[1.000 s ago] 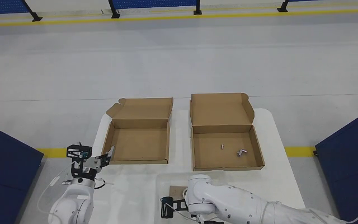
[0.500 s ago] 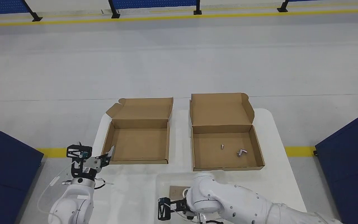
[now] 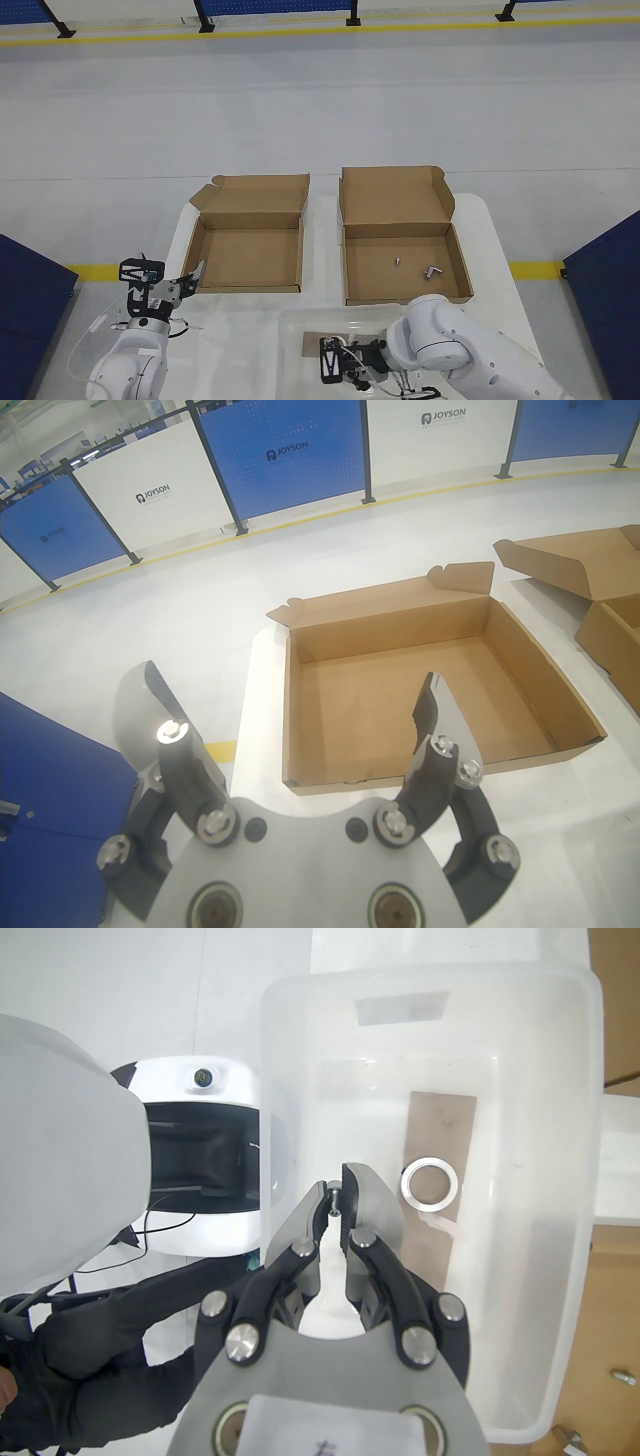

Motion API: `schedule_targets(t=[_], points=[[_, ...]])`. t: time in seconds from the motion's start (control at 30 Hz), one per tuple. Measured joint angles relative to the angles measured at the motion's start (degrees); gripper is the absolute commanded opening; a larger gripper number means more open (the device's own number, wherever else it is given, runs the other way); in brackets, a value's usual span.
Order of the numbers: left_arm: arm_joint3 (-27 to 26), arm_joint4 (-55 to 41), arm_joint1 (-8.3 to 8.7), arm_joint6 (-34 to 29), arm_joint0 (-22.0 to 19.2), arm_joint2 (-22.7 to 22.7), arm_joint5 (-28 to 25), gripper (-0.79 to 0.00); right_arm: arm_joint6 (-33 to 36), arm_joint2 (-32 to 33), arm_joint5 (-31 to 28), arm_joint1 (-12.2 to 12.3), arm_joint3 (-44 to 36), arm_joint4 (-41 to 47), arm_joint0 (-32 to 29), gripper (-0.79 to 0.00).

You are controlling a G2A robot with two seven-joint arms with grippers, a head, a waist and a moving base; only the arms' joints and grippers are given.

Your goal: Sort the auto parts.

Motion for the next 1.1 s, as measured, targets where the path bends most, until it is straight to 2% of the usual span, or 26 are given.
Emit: schedule_targets(t=[0.4,0.5,0.67,0.77,0.97,1.1], points=[[0.0,0.0,0.0,0.0,0.0,0.0,0.0,0.0,-0.2,0.1,0.0,0.1,0.1,0.1,-0.1,-0.785],[0.0,0.0,0.0,0.0,0.0,0.0,0.0,0.0,-3.3,1.4,-0.8,0.4,1.1,0.0,-0.9,-0.785],[0.0,0.0,0.0,0.0,0.0,0.0,0.0,0.0,-12.7,6.6,-12.6,2.4,6.0,13.8,-3.2,-0.785],[0.0,0.0,0.0,0.0,0.0,0.0,0.0,0.0,-17.7,7.0,-17.5,4.3,7.3,17.3,-4.1,-0.785],[0.0,0.0,0.0,0.0,0.0,0.0,0.0,0.0,-17.7,5.2,-17.7,7.7,4.8,28.5,-2.9,-0.785],[0.0,0.0,0.0,0.0,0.0,0.0,0.0,0.0,-17.7,4.8,-17.7,8.7,4.1,35.4,-1.8,-0.785]])
